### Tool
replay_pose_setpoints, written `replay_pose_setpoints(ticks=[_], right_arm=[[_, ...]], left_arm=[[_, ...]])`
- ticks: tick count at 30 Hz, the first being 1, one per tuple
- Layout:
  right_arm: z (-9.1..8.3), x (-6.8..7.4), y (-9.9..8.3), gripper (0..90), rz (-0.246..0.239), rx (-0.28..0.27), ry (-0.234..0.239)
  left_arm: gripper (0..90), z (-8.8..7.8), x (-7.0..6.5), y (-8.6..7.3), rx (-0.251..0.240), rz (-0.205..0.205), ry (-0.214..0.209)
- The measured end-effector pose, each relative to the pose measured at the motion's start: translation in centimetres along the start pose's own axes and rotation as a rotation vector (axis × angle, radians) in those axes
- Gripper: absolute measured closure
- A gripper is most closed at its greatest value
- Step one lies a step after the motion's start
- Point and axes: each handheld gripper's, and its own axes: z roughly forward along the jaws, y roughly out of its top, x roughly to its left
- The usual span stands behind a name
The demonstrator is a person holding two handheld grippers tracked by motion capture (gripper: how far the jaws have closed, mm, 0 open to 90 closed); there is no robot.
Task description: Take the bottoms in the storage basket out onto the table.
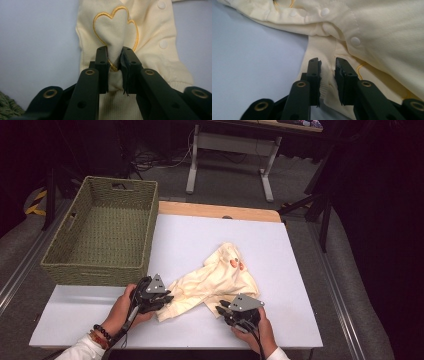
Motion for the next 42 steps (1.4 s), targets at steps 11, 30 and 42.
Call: replay_pose_setpoints(ticks=[11,30,42], right_arm=[[-1.6,-0.6,-0.2,90.0,-0.022,-0.006,0.015],[0.3,0.3,0.2,77.8,-0.044,0.009,-0.006],[-3.1,-1.0,-1.1,87.3,-0.101,0.021,0.000]], left_arm=[[82.4,-0.8,0.2,0.1,-0.027,0.002,0.019],[82.3,-0.7,0.3,-0.1,-0.036,0.003,0.015],[82.5,-2.6,1.7,-0.9,-0.088,-0.063,0.068]])
